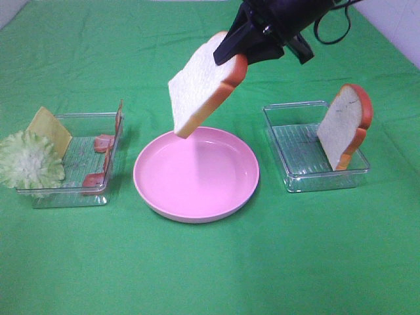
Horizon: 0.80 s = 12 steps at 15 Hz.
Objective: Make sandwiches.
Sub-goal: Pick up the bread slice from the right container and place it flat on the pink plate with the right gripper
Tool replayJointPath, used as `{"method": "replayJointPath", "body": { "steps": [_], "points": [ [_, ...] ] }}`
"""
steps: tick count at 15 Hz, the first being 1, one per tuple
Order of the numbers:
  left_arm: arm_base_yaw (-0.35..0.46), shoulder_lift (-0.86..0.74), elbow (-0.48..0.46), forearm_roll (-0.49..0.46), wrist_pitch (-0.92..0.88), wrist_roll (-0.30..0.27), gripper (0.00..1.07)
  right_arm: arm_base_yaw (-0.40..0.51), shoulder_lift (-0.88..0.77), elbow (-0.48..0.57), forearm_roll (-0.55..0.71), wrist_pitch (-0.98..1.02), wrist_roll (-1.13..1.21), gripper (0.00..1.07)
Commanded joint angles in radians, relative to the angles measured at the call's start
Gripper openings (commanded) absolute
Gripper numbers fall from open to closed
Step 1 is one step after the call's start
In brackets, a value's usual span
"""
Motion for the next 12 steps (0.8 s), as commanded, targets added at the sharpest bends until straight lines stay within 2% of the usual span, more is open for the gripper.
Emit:
{"method": "replayJointPath", "body": {
  "steps": [1,4,6,10,12],
  "points": [
    [0.002,-0.017,0.002,-0.003,0.002,0.0,0.67,0.002,-0.007,0.118,0.13,-0.11,-0.083,0.0],
    [0.002,-0.017,0.002,-0.003,0.002,0.0,0.67,0.002,0.023,0.226,0.268,-0.137,-0.176,0.0],
    [0.002,-0.017,0.002,-0.003,0.002,0.0,0.67,0.002,0.06,0.238,0.289,-0.129,-0.192,0.0],
    [0.002,-0.017,0.002,-0.003,0.002,0.0,0.67,0.003,0.173,0.238,0.437,-0.09,-0.27,0.0],
    [0.002,-0.017,0.002,-0.003,0.002,0.0,0.67,0.003,0.203,0.238,0.462,-0.102,-0.297,0.0]
  ]
}}
